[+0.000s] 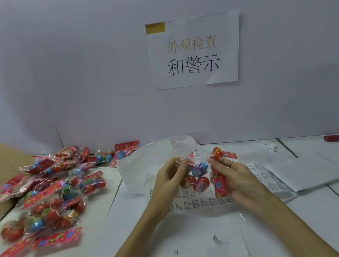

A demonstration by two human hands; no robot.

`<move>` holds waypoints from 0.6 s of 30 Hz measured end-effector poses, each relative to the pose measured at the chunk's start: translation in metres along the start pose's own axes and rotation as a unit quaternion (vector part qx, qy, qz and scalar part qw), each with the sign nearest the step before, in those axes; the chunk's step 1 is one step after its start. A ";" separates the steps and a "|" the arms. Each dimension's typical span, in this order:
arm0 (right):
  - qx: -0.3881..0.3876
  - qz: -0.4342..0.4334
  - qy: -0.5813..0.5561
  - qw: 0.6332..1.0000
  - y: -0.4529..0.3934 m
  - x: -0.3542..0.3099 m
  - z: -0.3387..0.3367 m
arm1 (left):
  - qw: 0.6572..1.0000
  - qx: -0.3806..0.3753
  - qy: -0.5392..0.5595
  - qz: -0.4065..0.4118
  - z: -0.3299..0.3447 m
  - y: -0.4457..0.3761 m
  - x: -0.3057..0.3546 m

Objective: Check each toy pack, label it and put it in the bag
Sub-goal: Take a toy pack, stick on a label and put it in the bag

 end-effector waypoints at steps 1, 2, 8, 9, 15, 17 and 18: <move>0.003 -0.002 0.005 1.000 0.000 -0.001 -0.002 | 1.000 0.006 -0.003 -0.008 -0.001 0.000 -0.002; 0.009 -0.013 0.009 1.000 0.000 -0.004 -0.004 | 1.000 0.014 -0.009 -0.014 -0.003 -0.001 -0.003; 0.127 -0.372 0.298 0.870 0.028 -0.058 -0.009 | 0.997 0.042 -0.010 0.066 -0.009 -0.005 0.011; 0.129 -0.411 0.336 0.838 0.034 -0.061 -0.005 | 0.997 0.035 -0.002 0.076 -0.008 -0.005 0.013; 0.027 -0.351 0.205 0.913 0.036 -0.052 0.007 | 0.999 -0.017 0.008 0.041 0.001 -0.006 0.006; 0.004 -0.357 0.202 0.912 0.037 -0.053 0.011 | 0.989 -0.041 0.129 -0.056 0.010 -0.006 -0.003; -0.010 -0.356 0.206 0.911 0.037 -0.052 0.012 | 0.980 -0.037 0.170 -0.094 0.011 -0.005 -0.007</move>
Point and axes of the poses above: each hand's wrist, its own y-axis away from the middle knuckle, its own z-axis out of the palm, x = y × z, the point moved 8 cm from there along -y, towards the middle knuckle, and after that the axes turned 8 degrees about x, right-handed, at the moved point
